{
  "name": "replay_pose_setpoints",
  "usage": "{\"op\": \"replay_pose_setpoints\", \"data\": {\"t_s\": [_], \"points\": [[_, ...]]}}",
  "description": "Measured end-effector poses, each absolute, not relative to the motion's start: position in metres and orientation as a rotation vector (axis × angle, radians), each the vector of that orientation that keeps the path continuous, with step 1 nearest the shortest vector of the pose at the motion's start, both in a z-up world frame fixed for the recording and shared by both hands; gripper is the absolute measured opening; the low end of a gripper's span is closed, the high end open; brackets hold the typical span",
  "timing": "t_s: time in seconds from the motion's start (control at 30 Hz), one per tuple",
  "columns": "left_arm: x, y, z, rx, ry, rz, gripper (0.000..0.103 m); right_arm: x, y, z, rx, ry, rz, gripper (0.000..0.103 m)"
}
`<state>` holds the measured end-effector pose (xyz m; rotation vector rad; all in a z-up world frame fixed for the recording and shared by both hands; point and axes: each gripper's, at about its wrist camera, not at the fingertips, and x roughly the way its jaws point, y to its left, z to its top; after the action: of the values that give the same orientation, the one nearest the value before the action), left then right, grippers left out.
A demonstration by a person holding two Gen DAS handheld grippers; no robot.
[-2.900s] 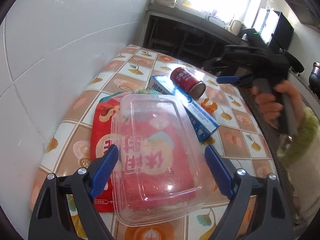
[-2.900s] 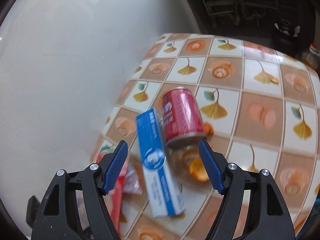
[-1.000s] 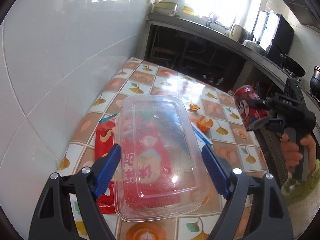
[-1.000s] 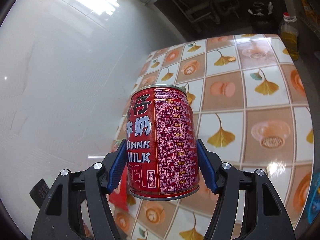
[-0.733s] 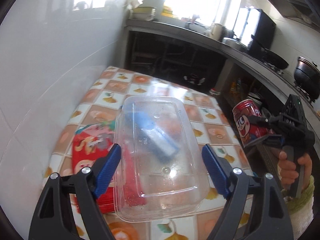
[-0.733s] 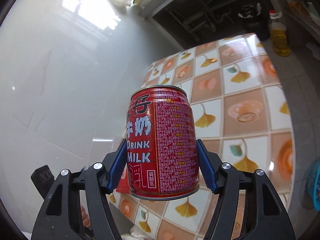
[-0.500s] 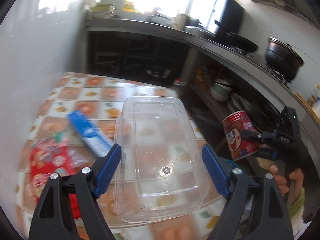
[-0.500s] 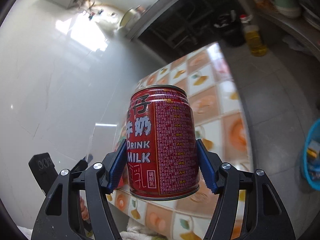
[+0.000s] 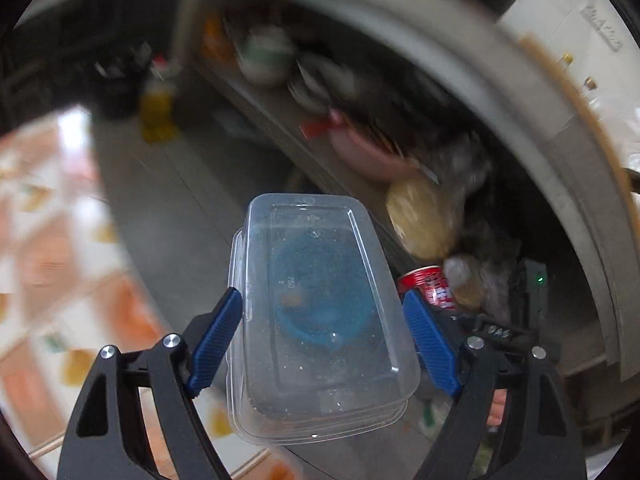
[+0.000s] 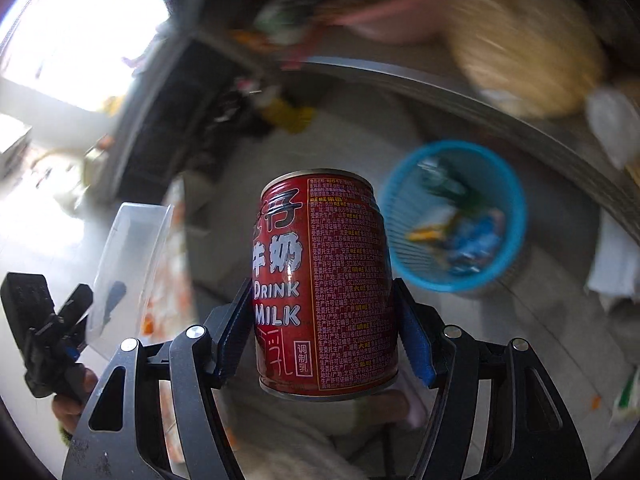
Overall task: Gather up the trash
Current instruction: 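Open both tools to drop the tray and can into the wastebasket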
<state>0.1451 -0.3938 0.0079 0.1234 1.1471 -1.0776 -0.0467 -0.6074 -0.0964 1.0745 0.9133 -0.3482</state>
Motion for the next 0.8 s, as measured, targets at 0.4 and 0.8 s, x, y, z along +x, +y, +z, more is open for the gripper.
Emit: {"op": "replay_pose_setpoints", "data": {"t_s": [0.4, 0.8], "points": [[0.144, -0.536, -0.124, 0.355, 1.383, -1.036, 0.082, -0.048, -0.659, -0.228, 1.386, 0.985, -0.534, 0.063], [0.143, -0.551, -0.111, 0.267, 1.325, -1.090, 0.089, -0.033, -0.663, -0.245, 1.306, 0.991, -0.666, 0.075]]}}
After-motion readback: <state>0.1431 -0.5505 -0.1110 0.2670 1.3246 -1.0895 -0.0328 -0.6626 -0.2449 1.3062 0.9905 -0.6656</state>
